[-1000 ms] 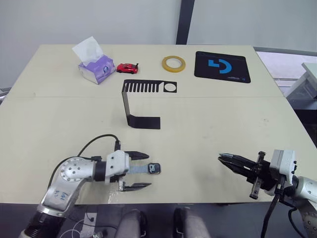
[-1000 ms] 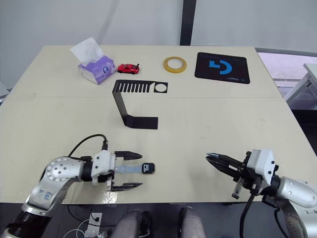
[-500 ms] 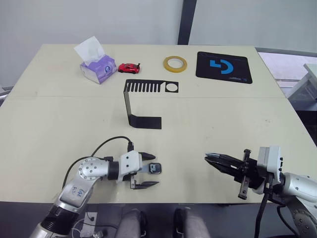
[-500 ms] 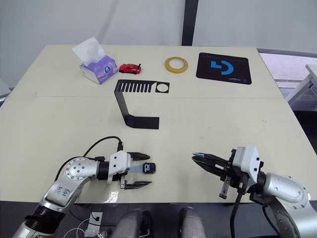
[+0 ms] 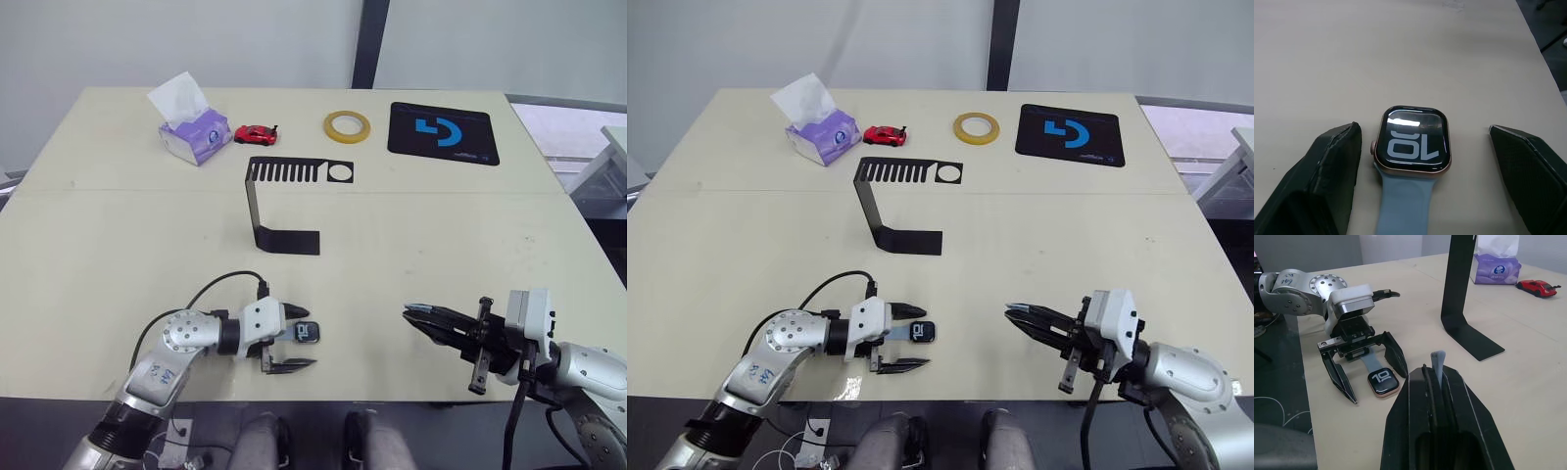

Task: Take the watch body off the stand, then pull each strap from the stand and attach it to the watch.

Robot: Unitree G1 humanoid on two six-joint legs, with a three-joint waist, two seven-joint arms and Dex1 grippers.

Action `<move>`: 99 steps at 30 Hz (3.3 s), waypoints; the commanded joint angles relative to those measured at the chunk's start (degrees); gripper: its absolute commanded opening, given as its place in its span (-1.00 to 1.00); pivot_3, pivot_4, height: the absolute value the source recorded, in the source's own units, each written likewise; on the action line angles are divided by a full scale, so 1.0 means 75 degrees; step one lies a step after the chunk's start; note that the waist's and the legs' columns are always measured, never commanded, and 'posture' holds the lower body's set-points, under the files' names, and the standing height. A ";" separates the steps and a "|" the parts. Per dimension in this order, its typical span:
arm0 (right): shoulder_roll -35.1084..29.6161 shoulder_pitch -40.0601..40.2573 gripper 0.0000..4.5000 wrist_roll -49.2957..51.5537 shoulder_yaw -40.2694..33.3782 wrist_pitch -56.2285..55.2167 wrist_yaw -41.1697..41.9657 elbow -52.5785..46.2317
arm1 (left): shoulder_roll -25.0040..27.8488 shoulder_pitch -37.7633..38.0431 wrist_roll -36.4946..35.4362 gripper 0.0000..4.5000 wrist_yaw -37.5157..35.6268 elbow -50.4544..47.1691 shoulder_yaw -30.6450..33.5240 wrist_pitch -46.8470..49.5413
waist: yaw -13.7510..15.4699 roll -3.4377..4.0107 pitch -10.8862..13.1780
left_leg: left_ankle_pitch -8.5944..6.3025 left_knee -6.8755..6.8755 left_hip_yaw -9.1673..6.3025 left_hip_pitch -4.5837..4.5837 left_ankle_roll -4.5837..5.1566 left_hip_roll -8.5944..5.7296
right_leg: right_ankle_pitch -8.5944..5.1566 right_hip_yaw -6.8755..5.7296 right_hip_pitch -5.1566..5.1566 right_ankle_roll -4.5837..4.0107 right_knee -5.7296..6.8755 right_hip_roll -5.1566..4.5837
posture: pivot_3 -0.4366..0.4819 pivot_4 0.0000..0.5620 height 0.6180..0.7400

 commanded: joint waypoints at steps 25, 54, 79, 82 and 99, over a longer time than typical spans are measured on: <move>0.0017 -0.0162 -1.00 0.0050 -0.0006 -0.0135 -0.0029 -0.0155 | 0.0040 -0.0027 0.0152 -0.22 -0.0011 0.0819 0.0017 -0.0442 | -0.0011 0.0001 -0.0017 | 0.0001 0.0005 -0.0001 0.0006 0.0000 0.0001 | 0.0000 0.0001 0.0004 0.0000 0.0009 0.0002 | -0.05 -0.47 1.00; -0.1349 -0.2227 -1.00 -0.1377 0.1812 0.1802 -0.1511 -0.2091 | -0.0466 -0.3321 -0.4944 -0.22 -0.1855 0.1749 0.0658 0.6100 | -0.0009 -0.0004 -0.0026 | 0.0016 0.0032 -0.0003 -0.0012 0.0000 -0.0015 | -0.0003 -0.0001 -0.0002 0.0005 0.0028 0.0038 | -0.05 -0.47 1.00; -0.1033 -0.2295 -1.00 -0.2457 0.2430 0.1251 -0.1500 -0.1747 | -0.0786 -0.3219 -0.4924 -0.22 -0.1391 0.1590 0.0707 0.6404 | -0.0011 -0.0004 -0.0026 | 0.0022 0.0040 -0.0004 -0.0012 0.0000 -0.0014 | -0.0003 0.0000 -0.0003 0.0005 0.0036 0.0034 | -0.05 -0.47 1.00; -0.0994 -0.2299 -1.00 -0.2511 0.2448 0.1224 -0.1515 -0.1699 | -0.0807 -0.3225 -0.4911 -0.22 -0.1372 0.1596 0.0695 0.6399 | -0.0015 -0.0004 -0.0026 | 0.0022 0.0040 -0.0004 -0.0012 0.0000 -0.0014 | -0.0003 0.0001 -0.0003 0.0005 0.0036 0.0034 | -0.05 -0.47 1.00; -0.0960 -0.2219 -1.00 -0.2528 0.2292 0.1115 -0.1440 -0.1532 | -0.0801 -0.3147 -0.4835 -0.22 -0.1374 0.1647 0.0730 0.6388 | -0.0015 -0.0004 -0.0026 | 0.0022 0.0041 -0.0004 -0.0012 0.0000 -0.0014 | -0.0003 0.0001 -0.0003 0.0005 0.0037 0.0034 | -0.05 -0.47 1.00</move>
